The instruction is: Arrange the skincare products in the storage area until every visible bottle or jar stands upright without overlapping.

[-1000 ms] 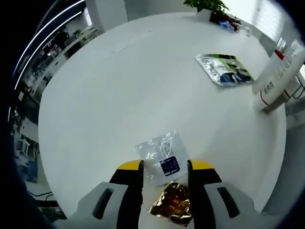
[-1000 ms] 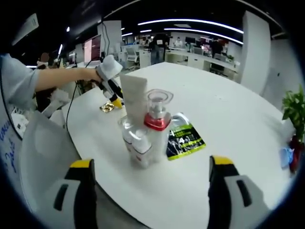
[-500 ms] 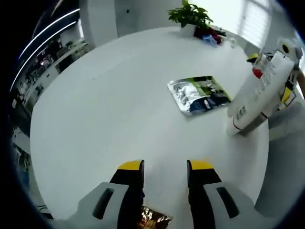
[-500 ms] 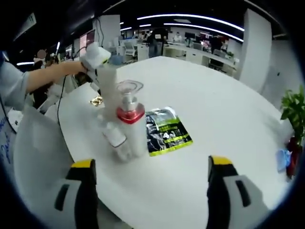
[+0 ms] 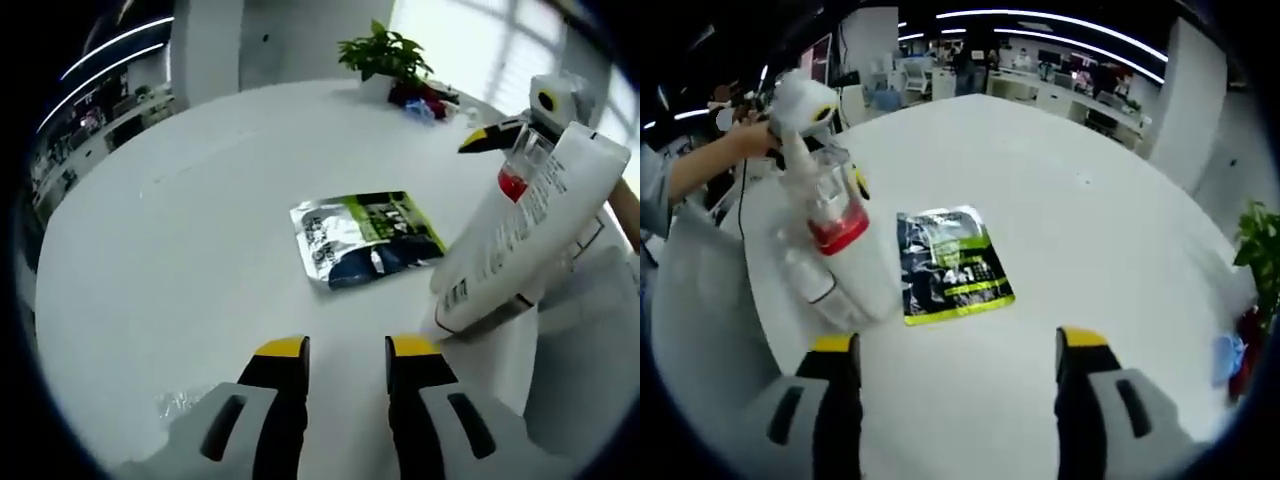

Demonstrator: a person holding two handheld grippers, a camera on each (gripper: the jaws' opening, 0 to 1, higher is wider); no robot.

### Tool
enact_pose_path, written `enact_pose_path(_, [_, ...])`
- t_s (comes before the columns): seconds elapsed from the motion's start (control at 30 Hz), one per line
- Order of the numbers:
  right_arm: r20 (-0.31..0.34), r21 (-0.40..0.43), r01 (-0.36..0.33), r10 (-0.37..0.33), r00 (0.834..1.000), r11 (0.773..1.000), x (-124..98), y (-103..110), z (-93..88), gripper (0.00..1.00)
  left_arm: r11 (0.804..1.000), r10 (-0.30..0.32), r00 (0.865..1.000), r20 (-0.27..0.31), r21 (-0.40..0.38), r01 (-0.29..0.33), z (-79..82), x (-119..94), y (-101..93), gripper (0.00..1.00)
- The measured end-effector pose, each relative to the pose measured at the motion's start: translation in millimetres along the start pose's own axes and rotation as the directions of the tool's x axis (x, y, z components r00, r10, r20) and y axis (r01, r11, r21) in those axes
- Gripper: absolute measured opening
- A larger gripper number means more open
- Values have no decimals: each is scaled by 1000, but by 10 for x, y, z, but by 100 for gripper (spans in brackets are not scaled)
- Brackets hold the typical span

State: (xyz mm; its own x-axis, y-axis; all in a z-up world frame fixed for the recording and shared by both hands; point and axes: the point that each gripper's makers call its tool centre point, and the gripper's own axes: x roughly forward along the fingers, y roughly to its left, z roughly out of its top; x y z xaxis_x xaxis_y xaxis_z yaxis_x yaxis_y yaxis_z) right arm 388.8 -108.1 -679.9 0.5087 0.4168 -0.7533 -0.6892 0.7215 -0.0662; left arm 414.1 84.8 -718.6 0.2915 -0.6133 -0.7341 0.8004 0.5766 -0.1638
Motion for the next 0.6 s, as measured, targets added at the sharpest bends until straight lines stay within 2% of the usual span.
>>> enact_pose_path(0.03, [-5,0,-3,3,1000,1000,55,-35,8,78,1000,-2,1000,3,-3,2,-8,8,30,26])
enact_pose_path(0.23, [-53,-22,-42,41,998,999,268,-154,27,70,999,-30,999,29,-40,31,70,116,-72,23])
enact_pose_path(0.43, [-62,54,-103,106,992,993,457,-242,81,58,994,-57,997,57,-94,62,147,211,-154,22])
enact_pose_path(0.6, [-69,68,-123,127,989,990,612,-322,122,51,989,-72,995,63,-125,79,176,303,-220,20])
